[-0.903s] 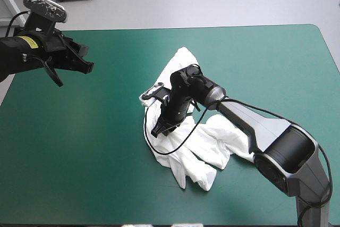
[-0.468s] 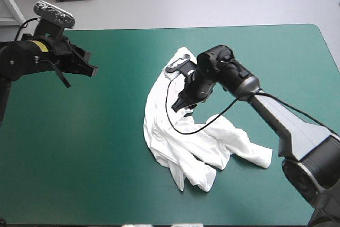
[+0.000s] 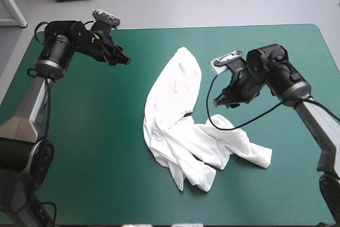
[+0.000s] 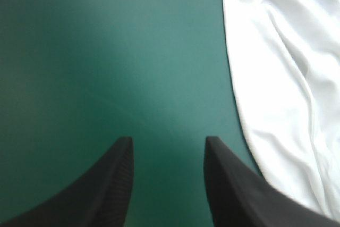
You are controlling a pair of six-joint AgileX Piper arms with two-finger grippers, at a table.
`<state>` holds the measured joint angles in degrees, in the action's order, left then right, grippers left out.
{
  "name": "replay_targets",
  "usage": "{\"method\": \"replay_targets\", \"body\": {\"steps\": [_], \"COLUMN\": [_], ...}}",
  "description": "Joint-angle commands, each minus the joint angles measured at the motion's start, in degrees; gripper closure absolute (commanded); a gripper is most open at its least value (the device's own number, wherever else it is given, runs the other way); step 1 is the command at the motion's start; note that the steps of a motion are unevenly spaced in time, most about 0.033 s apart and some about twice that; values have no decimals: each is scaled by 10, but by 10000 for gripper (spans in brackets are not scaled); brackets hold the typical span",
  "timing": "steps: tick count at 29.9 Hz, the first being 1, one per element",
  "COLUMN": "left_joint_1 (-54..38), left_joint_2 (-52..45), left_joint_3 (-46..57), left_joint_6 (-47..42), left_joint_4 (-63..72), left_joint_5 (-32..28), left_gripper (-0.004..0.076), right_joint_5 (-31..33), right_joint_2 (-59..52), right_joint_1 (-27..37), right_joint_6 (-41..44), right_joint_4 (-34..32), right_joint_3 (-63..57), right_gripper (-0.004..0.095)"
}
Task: Fold the cloth
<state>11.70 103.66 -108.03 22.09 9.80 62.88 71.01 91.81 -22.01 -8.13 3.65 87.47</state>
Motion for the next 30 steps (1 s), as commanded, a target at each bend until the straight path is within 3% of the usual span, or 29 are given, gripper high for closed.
{"method": "replay_targets", "body": {"steps": [1, 13, 22, 30], "left_joint_1": [0, 52, 120, 120], "left_joint_2": [25, 172, 203, 228], "left_joint_3": [-76, -132, -132, -132], "left_joint_6": [16, 41, 26, 5], "left_joint_4": [42, 64, 2, -42], "left_joint_5": [-28, -18, -34, -45], "left_gripper": [402, 401, 363, 338], "right_joint_5": [6, 6, 6, 6], "right_joint_2": [-55, -136, -152, -152], "right_joint_1": [7, 7, 7, 5], "right_joint_6": [-2, 6, 11, 11], "right_joint_4": [-14, -28, -44, -37], "right_joint_3": [-44, -102, -102, -102], "right_gripper": [463, 462, 463, 463]}}
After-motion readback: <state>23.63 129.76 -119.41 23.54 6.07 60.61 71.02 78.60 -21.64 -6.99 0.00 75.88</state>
